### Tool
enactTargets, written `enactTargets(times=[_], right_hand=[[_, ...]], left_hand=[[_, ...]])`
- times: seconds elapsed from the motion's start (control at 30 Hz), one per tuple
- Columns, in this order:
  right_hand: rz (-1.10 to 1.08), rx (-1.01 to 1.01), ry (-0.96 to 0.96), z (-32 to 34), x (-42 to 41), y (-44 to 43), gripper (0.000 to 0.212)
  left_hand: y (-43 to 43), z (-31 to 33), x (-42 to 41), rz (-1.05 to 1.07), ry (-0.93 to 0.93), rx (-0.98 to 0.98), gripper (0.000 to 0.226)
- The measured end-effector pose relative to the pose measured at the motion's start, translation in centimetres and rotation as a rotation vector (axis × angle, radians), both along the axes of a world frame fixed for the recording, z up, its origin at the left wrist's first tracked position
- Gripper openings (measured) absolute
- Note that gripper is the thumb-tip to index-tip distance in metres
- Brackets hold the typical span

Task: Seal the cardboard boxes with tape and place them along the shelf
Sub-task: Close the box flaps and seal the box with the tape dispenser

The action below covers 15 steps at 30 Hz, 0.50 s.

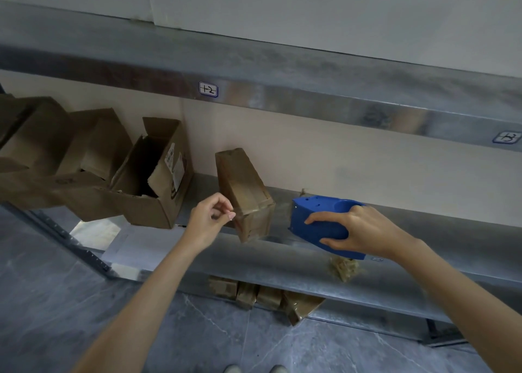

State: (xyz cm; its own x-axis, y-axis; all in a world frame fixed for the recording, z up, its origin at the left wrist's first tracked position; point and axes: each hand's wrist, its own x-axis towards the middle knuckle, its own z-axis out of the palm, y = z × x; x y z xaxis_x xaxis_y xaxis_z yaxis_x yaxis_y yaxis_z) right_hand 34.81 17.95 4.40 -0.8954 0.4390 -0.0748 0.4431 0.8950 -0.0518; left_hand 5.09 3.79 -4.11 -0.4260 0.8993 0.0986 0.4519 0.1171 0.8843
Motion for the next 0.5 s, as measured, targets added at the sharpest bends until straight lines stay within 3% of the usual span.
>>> enactTargets(times=[0.27,0.5], right_hand=[[0.008,-0.021,-0.015,-1.1,0.0,0.6,0.045],[0.011,-0.017,-0.029,-1.7,0.1,0.9,0.046]], left_hand=[[0.8,-0.7,1.0,-0.023,0.127,0.026,0.039],[1.1,-1.1,1.5,0.032,0.182,0.056,0.039]])
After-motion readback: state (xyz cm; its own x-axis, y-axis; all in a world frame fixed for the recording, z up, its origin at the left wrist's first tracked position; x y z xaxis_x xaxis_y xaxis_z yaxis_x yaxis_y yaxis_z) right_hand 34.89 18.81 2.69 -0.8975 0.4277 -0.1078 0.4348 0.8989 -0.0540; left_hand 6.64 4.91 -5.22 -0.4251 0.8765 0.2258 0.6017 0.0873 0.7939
